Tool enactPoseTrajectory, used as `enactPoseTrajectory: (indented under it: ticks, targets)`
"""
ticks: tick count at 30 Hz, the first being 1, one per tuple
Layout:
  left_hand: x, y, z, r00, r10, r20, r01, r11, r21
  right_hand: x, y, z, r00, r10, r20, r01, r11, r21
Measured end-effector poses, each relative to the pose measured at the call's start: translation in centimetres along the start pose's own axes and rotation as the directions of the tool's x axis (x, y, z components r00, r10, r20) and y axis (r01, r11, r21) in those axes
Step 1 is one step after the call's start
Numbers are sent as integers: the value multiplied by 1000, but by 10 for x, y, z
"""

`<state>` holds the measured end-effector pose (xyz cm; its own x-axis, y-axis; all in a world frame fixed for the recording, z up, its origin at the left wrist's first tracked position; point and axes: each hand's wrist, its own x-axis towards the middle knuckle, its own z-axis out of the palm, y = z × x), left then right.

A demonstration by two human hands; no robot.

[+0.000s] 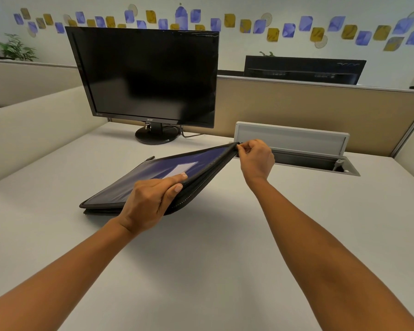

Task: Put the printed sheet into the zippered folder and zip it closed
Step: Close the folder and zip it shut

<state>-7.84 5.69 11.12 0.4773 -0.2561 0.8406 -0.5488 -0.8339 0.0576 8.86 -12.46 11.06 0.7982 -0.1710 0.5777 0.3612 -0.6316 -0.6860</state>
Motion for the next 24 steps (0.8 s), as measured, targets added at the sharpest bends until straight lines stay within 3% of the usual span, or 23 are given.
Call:
enactPoseTrajectory:
  ticks: [4, 7, 14, 17, 20, 24]
  targets:
    - [0, -1, 0, 1000, 0, 3, 0, 1000, -9, -2, 2, 0, 1000, 23, -15, -22, 998, 54]
    - [-1, -1, 0, 1000, -7, -9, 6, 1000, -11, -7, 3, 0, 995, 95, -9, -91, 978, 188]
    - [2, 5, 13, 1000, -6, 10, 6, 1000, -11, -53, 4, 10, 919, 350, 181, -393, 781, 485]
    - [6, 9, 23, 999, 11, 45, -11, 1000, -15, -93, 2, 14, 889, 283, 361, -441, 743, 503]
    - [8, 22, 37, 996, -5, 94, 3, 1000, 17, -135, -1, 15, 845, 77, 529, -368, 801, 472]
    - [14, 44, 60, 985, -103, 141, 98, 994, 41, -163, -10, 13, 778, -27, 628, -377, 779, 501]
